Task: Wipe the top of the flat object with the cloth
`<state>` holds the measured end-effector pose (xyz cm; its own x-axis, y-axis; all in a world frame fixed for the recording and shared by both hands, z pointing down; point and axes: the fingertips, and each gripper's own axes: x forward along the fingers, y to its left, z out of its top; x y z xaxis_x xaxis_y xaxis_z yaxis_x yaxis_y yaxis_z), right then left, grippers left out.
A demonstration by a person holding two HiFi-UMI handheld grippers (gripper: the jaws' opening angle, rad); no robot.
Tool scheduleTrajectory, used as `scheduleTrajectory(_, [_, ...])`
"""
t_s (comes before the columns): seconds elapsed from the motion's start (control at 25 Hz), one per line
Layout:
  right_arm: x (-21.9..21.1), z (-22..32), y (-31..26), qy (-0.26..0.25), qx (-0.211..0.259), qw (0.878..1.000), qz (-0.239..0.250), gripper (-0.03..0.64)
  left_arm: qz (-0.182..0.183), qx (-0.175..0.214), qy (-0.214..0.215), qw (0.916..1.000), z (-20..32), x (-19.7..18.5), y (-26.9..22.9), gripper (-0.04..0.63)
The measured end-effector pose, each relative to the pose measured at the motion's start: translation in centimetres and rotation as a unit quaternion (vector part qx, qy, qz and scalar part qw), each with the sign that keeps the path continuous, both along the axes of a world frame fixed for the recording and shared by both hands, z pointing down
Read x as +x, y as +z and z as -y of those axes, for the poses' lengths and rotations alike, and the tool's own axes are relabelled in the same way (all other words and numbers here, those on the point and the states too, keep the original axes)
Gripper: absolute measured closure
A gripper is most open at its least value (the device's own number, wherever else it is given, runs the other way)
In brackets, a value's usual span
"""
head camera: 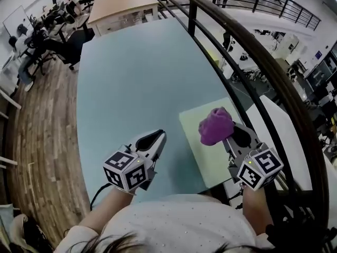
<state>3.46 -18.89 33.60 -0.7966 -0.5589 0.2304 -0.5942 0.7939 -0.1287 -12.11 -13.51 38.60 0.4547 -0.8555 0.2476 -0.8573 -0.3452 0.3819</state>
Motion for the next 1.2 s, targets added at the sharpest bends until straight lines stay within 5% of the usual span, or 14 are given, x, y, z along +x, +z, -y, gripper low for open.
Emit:
scheduleTrajectory(0.16, [-2.4, 2.9, 3.6, -0.04, -0.05, 0.998, 0.003, 0.566, -0.008, -0.085, 0.006, 0.9963, 3.7, 2.2, 4.8, 0.551])
scheduleTrajectory(0.24, [-3.0, 3.9, 4.8, -0.05, -0.07, 0.996, 0.006, 0.566, -0.011, -0.12, 0.016, 0.9925, 4.7, 3.8, 6.6, 0.463])
scheduleTrajectory(0.36, [-4.0, 5.1, 5.8, -0.066, -0.093, 0.993, 0.018, 0.566, 0.001, -0.163, 0.026, 0.9863, 6.2, 6.2, 8.9, 0.451])
scheduleTrajectory(0.44, [-5.1, 5.5, 6.5, -0.082, -0.106, 0.991, 0.026, 0.566, 0.015, -0.193, 0.027, 0.9806, 6.7, 7.3, 10.6, 0.34])
scheduleTrajectory(0.52, [-6.5, 5.6, 7.6, -0.102, -0.119, 0.987, 0.025, 0.566, 0.029, -0.214, 0.015, 0.9763, 7.0, 7.7, 12.0, 0.298])
scheduleTrajectory(0.64, [-8.6, 5.6, 9.6, -0.132, -0.126, 0.983, -0.002, 0.566, 0.028, -0.218, -0.006, 0.9756, 7.4, 7.7, 13.3, 0.265])
scheduleTrajectory(0.8, [-10.7, 4.7, 12.8, -0.172, -0.106, 0.976, -0.085, 0.566, -0.071, -0.238, -0.032, 0.9681, 6.7, 7.6, 14.9, 0.219])
scheduleTrajectory(1.0, [-11.3, 4.2, 15.6, -0.204, -0.022, 0.952, -0.227, 0.565, -0.055, -0.23, -0.028, 0.9712, 6.5, 8.0, 15.3, 0.199])
scheduleTrajectory(1.2, [-11.1, 5.8, 15.7, -0.171, -0.039, 0.962, -0.211, 0.565, -0.053, -0.228, -0.03, 0.9717, 7.2, 7.3, 15.5, 0.199])
